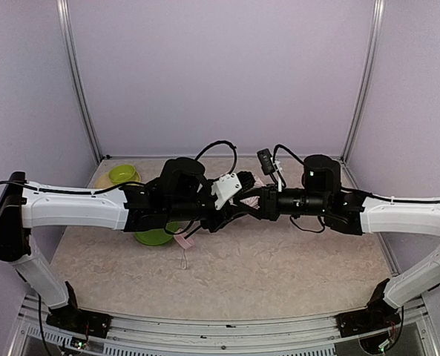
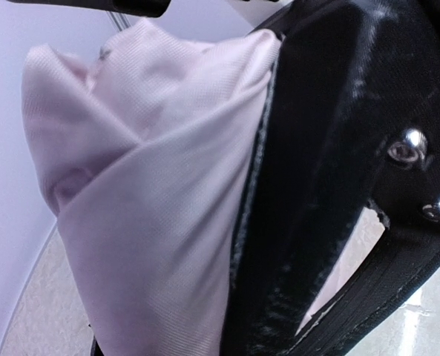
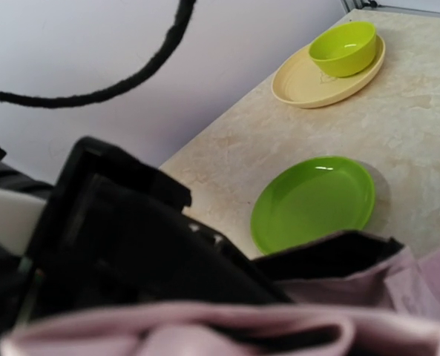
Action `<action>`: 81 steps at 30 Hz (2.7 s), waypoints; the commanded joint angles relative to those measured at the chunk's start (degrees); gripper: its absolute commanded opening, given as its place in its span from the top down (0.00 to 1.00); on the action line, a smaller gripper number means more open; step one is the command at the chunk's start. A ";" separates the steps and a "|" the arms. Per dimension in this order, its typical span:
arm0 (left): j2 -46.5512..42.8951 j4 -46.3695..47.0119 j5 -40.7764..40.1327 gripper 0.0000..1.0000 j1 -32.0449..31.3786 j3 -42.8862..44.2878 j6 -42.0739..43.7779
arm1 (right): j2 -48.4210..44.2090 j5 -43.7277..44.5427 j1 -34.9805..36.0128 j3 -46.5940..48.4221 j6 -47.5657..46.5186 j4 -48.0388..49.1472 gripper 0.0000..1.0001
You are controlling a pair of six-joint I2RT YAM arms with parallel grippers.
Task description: Put away the umbrella
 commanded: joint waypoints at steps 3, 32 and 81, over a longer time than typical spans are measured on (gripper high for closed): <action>1.44 -4.23 -1.58 1.00 0.90 -0.29 1.43 | -2.66 -7.09 1.53 6.08 1.56 9.14 1.00; -18.85 -13.27 9.82 1.00 0.65 -0.58 4.92 | -18.28 -12.51 -12.68 -9.27 -32.76 -4.96 0.23; -34.08 -15.63 13.30 1.00 5.66 -0.84 -8.63 | 0.04 -3.84 -11.88 -8.92 -36.48 -3.39 1.00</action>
